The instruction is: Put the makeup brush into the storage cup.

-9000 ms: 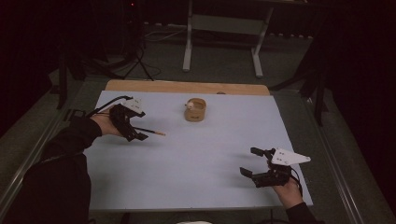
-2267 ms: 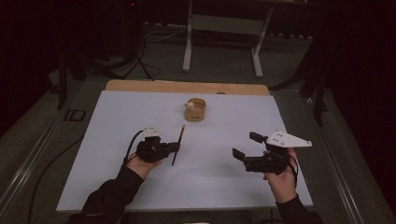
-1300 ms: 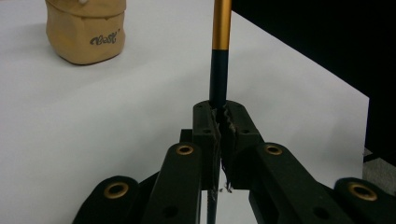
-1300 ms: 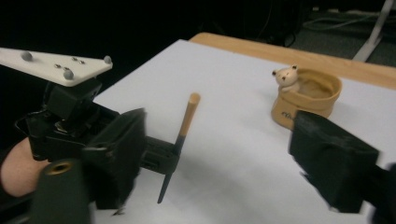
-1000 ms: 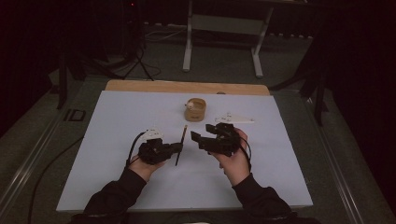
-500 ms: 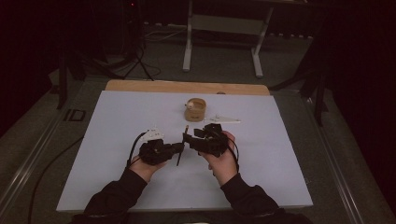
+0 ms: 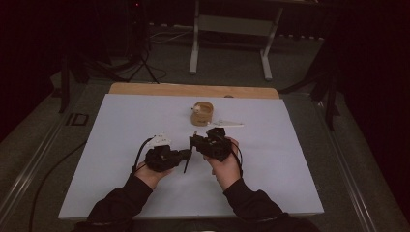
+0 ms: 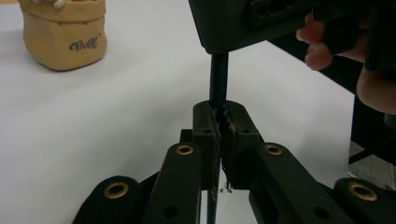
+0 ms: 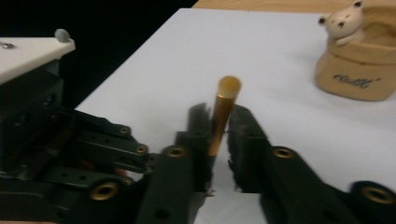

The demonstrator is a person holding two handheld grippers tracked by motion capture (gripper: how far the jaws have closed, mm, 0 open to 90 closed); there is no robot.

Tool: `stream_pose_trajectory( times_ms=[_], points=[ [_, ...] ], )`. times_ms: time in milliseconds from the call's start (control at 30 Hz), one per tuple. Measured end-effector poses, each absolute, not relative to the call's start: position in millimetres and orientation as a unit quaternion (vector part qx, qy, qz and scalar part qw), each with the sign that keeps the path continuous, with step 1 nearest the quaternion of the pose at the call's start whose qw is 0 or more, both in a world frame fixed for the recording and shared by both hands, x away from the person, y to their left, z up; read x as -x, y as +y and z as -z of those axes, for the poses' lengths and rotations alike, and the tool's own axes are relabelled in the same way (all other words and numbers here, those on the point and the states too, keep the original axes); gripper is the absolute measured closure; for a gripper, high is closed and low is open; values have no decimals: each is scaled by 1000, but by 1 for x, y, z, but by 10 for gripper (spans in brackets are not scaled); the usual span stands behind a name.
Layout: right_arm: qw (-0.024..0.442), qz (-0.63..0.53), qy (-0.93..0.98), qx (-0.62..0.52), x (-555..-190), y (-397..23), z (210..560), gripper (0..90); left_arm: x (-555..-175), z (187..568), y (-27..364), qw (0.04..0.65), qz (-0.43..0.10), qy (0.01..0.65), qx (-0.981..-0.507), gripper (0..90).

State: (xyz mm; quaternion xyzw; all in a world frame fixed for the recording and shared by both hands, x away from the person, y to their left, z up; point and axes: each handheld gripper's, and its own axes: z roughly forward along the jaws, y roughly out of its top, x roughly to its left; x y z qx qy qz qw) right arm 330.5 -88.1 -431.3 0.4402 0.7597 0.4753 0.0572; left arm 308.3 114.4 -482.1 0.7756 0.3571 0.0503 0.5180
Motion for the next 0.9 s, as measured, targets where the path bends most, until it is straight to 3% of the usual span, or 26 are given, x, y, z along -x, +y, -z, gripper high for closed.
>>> stream_pose_trajectory(
  times_ms=[300,467,633,733,767,900],
  points=[
    [37,-478,764,-433,-331,-88,431,840,-309,485,115,526,-45,337,-780,831],
    [57,-484,765,-421,-331,-90,422,840,-308,484,113,536,-31,335,-774,589],
    [66,-490,763,-415,-332,-95,415,840,-306,482,114,543,-46,327,-772,494],
    [75,-492,765,-410,-334,-101,411,840,-304,481,114,535,-81,324,-776,329],
    [75,-492,765,-410,-334,-101,411,840,-303,481,114,535,-85,319,-778,329],
    [87,-488,769,-405,-335,-107,408,840,-298,482,112,506,-136,287,-802,147]
  ],
)
